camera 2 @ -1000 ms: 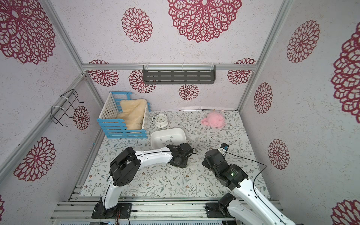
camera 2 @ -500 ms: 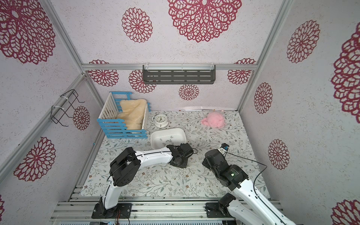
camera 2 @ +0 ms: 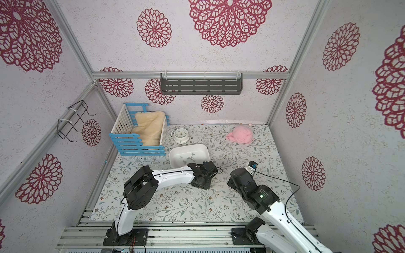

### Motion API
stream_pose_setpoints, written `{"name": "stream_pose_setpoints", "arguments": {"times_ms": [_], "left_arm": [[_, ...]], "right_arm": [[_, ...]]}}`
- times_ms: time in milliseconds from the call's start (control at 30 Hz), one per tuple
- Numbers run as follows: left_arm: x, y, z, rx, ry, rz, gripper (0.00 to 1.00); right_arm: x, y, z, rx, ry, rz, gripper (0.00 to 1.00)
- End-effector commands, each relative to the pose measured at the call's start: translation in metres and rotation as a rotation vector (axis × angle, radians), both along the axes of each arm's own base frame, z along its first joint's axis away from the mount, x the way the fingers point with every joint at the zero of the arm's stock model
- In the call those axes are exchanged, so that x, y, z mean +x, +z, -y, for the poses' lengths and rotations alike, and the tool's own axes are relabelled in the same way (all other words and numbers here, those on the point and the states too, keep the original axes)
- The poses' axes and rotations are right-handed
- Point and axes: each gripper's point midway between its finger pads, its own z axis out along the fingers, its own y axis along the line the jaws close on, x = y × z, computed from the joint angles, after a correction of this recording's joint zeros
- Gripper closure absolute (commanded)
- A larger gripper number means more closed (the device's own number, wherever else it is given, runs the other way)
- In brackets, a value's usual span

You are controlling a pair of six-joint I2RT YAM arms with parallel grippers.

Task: Put the screws on the desktop into the storage box
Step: Pick up the screw from the center of the board.

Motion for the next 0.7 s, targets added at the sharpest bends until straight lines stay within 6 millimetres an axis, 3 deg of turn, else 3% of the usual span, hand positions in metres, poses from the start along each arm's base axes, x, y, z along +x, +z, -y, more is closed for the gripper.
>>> {"name": "stream_pose_setpoints", "arguments": {"times_ms": [0,167,300,667], "left_arm": [[-0.011,-0.002,-0.011,0.051,-0.014,-0.02,0.75],[-0.014,0.001,-0.015,0.052,-0.013,-0.023,0.66],[-0.021,0.002,-0.015,0.04,-0.011,-0.048,0.64],[-0.042,-0.008,-0.001,0.039,-0.059,-0.085,0.73]], "right_arm": [[0.006,0.004,-0.001,0.018,-0.018,0.025,0.71],[0.006,0.004,-0.001,0.019,-0.018,0.024,0.71],[0.006,0.004,-0.002,0.021,-0.016,0.024,0.71],[0.005,0.003,-0.001,0.02,-0.019,0.021,0.71]]}}
